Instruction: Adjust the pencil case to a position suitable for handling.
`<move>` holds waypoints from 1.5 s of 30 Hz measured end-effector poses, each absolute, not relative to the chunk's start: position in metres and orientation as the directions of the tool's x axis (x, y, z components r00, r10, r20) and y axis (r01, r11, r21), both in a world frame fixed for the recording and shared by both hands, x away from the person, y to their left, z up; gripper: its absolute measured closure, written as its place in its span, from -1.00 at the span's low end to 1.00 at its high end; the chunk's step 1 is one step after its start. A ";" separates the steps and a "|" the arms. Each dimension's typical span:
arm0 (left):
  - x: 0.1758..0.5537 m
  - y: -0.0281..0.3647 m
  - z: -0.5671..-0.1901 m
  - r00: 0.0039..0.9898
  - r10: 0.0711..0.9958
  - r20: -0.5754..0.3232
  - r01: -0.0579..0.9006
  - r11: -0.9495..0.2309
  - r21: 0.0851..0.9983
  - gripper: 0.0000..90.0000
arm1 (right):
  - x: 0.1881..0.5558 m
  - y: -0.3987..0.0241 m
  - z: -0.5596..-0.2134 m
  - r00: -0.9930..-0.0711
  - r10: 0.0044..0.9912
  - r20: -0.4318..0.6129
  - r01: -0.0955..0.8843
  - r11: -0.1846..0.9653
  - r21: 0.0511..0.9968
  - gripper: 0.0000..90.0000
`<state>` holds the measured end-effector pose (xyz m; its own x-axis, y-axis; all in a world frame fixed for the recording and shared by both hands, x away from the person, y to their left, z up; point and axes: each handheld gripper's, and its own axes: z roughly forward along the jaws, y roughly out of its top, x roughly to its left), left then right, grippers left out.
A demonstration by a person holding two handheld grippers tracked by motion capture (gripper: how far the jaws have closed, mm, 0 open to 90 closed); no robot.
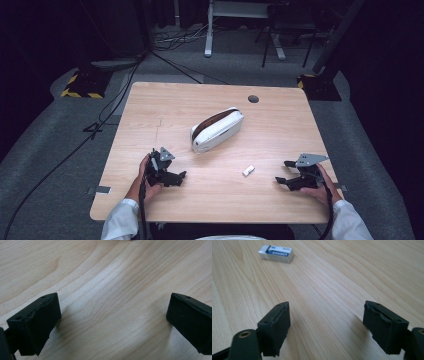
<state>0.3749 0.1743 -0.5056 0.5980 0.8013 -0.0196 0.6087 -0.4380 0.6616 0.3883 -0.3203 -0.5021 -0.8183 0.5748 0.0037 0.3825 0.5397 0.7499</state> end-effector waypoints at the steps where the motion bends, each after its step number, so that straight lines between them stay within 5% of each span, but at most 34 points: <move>1: 0.375 0.174 -0.505 0.608 0.794 -0.020 0.605 -0.447 0.658 -1.00 | 0.390 -0.318 -0.501 -0.827 0.562 0.010 0.373 0.537 0.757 -0.48; 13: 0.366 0.170 -0.506 0.657 0.753 -0.021 0.573 -0.482 0.663 -1.00 | 0.402 -0.260 -0.492 -0.914 0.403 -0.051 0.223 0.601 0.768 -0.43; 37: 0.369 0.165 -0.506 0.671 0.741 -0.013 0.560 -0.495 0.664 -1.00 | 0.411 -0.214 -0.502 -0.937 0.347 -0.042 0.203 0.639 0.742 -0.45; 39: 0.369 0.165 -0.505 0.676 0.737 -0.017 0.553 -0.492 0.672 -0.86 | 0.410 -0.213 -0.502 -0.939 0.342 -0.045 0.198 0.640 0.742 -0.45; 41: 0.370 0.165 -0.502 0.686 0.727 -0.019 0.539 -0.490 0.686 -0.49 | 0.410 -0.212 -0.503 -0.938 0.344 -0.041 0.201 0.638 0.744 -0.46; 45: 0.374 0.159 -0.485 0.705 0.709 -0.028 0.485 -0.453 0.748 -0.67 | 0.410 -0.214 -0.503 -0.933 0.357 -0.030 0.217 0.630 0.746 -0.46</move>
